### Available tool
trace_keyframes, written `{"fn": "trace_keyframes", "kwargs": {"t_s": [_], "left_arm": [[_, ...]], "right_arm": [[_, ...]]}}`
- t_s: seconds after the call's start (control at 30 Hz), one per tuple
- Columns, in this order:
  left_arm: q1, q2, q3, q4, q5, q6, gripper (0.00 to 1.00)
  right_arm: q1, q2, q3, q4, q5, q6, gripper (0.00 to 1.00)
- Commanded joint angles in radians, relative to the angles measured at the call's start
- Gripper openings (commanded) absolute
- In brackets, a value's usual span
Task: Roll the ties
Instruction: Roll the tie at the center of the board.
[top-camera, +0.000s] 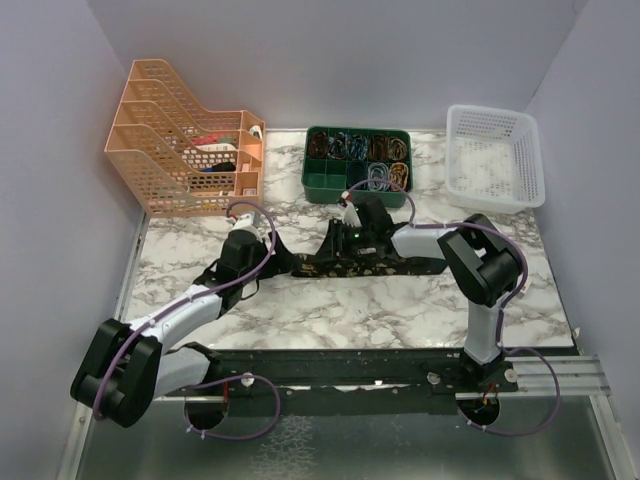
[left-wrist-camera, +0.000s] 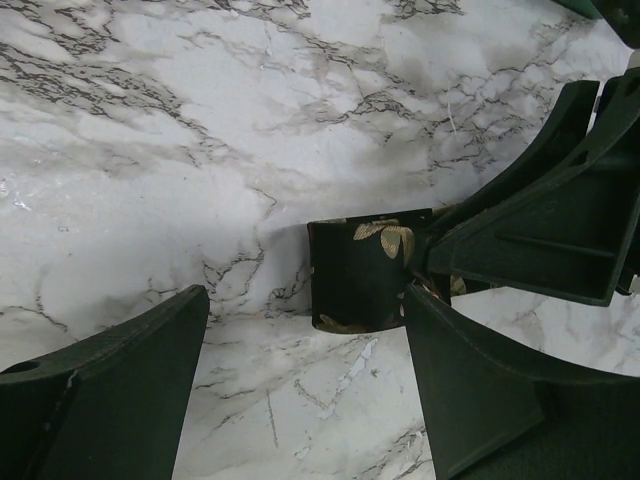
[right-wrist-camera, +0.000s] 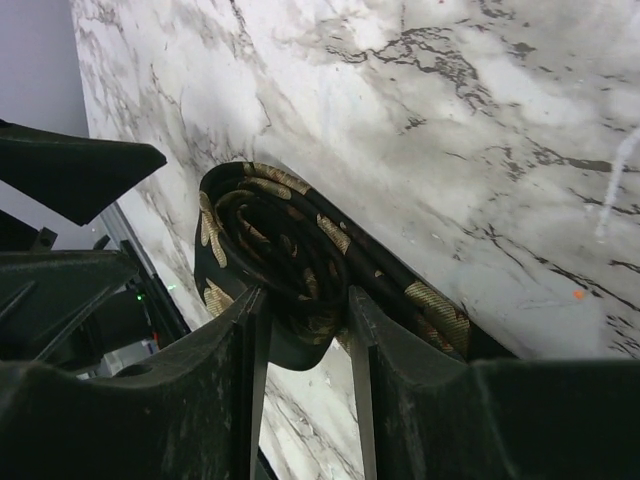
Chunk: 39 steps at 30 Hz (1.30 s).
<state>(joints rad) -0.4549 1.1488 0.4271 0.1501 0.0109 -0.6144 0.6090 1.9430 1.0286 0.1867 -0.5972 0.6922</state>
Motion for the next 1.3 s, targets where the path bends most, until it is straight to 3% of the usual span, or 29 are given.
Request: {"fn": "trace_keyframes", "kwargs": {"t_s": [0.0,0.2,0.4,0.67,1.27], "left_arm": [[0.036,-0.042,-0.029,0.026,0.042,-0.027,0.8],[0.059,-0.049,-0.041,0.038,0.087,-0.021,0.8],[0.082,-0.007,-0.057,0.096,0.164,-0.024,0.8],[0.103,0.046,-0.047,0.133,0.271,0.038,0.8],[0.158,0.131,-0.035,0.216,0.409,0.088,0.79]], "right_arm": [[0.011,0.021,0.032,0.0,-0.008,-0.003,0.42],[0.009,-0.058,0.067,-0.103,0.069,-0.157,0.51],[0.006,-0.106,0.064,-0.178,0.117,-0.181,0.55],[0.006,-0.091,-0.013,-0.061,0.027,-0.102,0.53],[0.006,-0.013,0.037,-0.112,0.069,-0.119,0.45]]}}
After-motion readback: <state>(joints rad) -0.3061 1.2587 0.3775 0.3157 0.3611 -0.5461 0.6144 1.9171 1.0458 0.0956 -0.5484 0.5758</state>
